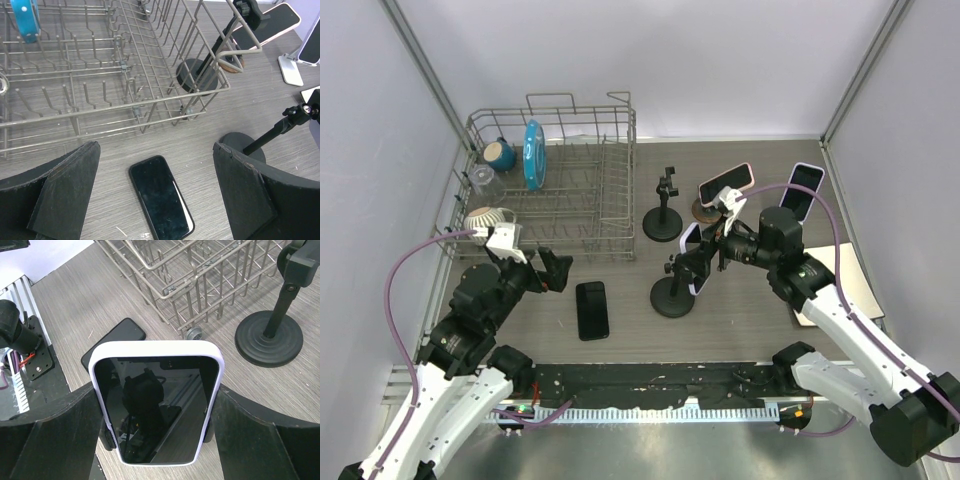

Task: Remove the phone from the phone stand

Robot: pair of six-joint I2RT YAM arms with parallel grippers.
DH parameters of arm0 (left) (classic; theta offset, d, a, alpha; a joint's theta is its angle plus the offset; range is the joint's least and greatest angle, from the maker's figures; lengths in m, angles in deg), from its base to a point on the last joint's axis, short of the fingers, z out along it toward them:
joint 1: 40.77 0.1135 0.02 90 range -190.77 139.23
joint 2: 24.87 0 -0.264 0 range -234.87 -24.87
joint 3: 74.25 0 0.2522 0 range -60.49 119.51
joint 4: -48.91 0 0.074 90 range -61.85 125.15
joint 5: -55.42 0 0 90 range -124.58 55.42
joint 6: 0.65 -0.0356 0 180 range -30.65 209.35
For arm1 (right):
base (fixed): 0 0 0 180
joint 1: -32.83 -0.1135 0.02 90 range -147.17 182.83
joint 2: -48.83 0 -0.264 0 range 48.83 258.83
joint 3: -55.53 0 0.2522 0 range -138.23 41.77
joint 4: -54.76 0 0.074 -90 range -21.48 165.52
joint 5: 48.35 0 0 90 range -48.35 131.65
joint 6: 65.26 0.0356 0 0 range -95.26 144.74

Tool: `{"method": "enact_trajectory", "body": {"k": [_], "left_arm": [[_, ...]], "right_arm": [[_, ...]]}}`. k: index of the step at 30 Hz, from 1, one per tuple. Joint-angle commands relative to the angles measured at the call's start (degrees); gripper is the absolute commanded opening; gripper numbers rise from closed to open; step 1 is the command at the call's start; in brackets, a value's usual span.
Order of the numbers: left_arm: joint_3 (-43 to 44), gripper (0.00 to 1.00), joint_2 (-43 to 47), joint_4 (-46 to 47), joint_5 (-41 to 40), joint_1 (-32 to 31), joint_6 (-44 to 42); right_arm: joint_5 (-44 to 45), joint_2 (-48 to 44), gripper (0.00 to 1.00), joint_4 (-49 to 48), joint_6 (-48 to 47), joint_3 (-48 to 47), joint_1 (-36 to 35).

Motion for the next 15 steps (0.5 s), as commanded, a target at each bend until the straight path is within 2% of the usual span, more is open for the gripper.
{"method": "enact_trajectory", "body": {"k": [1, 2, 5, 11, 15], "left_arm": [[-0.2, 1.0, 0.6, 4.0, 2.4, 0.3, -0.4], [-0.2, 1.0, 0.6, 3.9, 2.8, 0.3, -0.3], [-0.3, 1.0, 0.3, 4.1, 3.4, 0.3, -0.3], [-0.2, 1.0, -0.2, 4.0, 4.4, 0.3, -0.1], [-0.3, 1.0, -0.4, 4.0, 4.8, 0.3, 0.0]], "right_arm": [[-4.2, -1.8, 0.44, -8.2, 0.7, -1.6, -0.2], [-4.2, -1.9, 0.53, -7.7, 0.7, -1.6, -0.2], [-4.5, -2.1, 0.63, -4.7, 0.7, -2.1, -0.3], [-4.9, -3.0, 0.74, -1.4, 0.7, -3.0, -0.9], [-3.9, -3.7, 0.78, 2.3, 0.5, -4.4, -1.0]]}}
